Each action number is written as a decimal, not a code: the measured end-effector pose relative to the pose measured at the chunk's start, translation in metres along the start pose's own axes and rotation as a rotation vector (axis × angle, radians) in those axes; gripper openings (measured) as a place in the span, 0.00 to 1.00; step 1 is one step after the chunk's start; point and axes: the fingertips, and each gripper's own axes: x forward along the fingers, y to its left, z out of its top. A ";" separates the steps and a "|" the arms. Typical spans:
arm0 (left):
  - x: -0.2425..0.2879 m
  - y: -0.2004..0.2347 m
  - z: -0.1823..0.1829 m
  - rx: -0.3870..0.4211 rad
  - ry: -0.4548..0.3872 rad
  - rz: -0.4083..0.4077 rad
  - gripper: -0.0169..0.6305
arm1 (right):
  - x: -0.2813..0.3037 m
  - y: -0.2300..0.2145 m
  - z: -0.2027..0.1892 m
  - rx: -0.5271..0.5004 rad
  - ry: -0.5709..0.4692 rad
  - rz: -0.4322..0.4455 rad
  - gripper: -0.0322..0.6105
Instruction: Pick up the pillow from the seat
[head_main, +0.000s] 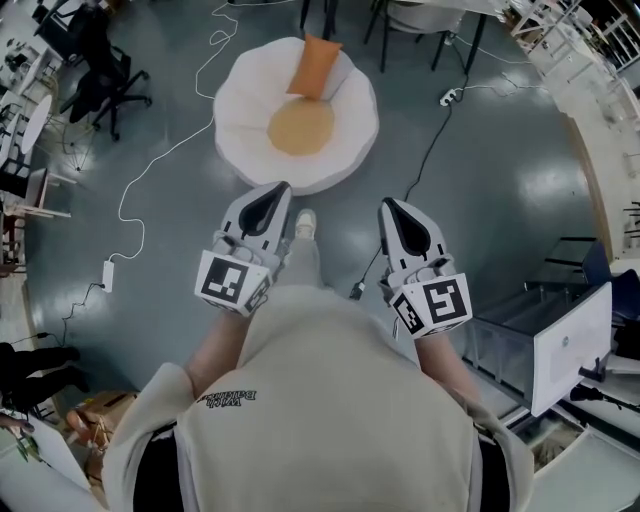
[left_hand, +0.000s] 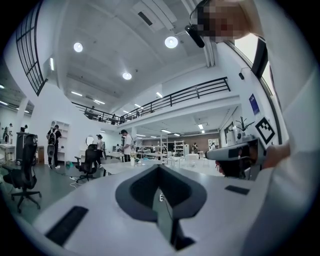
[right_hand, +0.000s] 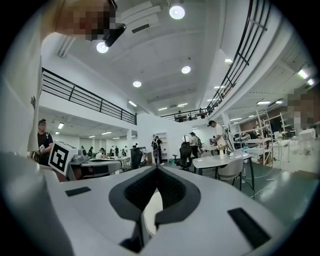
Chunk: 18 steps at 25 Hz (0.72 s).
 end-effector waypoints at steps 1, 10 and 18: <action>0.004 0.002 -0.001 -0.003 -0.003 0.002 0.04 | 0.004 -0.003 0.001 -0.005 -0.005 0.000 0.06; 0.063 0.034 -0.011 -0.022 -0.014 -0.030 0.04 | 0.051 -0.036 0.012 -0.047 -0.024 -0.026 0.06; 0.129 0.080 -0.015 -0.041 0.004 -0.050 0.04 | 0.122 -0.081 0.011 -0.040 0.017 -0.033 0.06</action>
